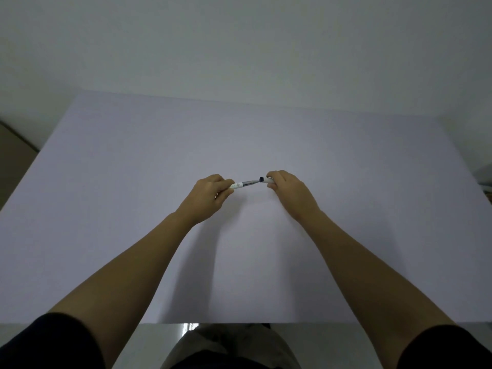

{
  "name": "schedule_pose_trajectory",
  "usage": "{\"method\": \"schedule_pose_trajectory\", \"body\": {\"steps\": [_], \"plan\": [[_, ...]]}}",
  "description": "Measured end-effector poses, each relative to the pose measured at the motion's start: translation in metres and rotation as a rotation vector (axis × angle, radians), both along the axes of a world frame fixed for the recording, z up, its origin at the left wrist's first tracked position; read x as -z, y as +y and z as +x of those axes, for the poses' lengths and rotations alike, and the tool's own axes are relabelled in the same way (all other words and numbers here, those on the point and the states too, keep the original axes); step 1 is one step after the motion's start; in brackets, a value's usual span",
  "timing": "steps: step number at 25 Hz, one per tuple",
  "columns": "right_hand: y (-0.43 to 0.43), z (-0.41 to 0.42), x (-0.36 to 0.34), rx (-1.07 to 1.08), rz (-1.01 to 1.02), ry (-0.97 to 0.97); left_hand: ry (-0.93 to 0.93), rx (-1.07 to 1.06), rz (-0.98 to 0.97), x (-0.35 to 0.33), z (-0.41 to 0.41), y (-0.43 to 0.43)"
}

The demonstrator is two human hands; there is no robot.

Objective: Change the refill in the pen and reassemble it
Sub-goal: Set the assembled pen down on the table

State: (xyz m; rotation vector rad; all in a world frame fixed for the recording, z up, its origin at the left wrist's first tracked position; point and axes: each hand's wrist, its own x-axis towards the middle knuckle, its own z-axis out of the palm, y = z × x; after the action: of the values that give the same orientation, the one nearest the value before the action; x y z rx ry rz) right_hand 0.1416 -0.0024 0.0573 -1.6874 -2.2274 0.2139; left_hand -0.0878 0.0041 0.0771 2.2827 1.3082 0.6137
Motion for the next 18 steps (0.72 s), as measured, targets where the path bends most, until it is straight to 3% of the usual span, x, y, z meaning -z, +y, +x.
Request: {"method": "schedule_pose_trajectory", "body": {"steps": [18], "plan": [[-0.005, -0.009, -0.011, -0.150, 0.071, -0.059, 0.041, 0.055, -0.002, 0.002, 0.020, 0.003]]}}
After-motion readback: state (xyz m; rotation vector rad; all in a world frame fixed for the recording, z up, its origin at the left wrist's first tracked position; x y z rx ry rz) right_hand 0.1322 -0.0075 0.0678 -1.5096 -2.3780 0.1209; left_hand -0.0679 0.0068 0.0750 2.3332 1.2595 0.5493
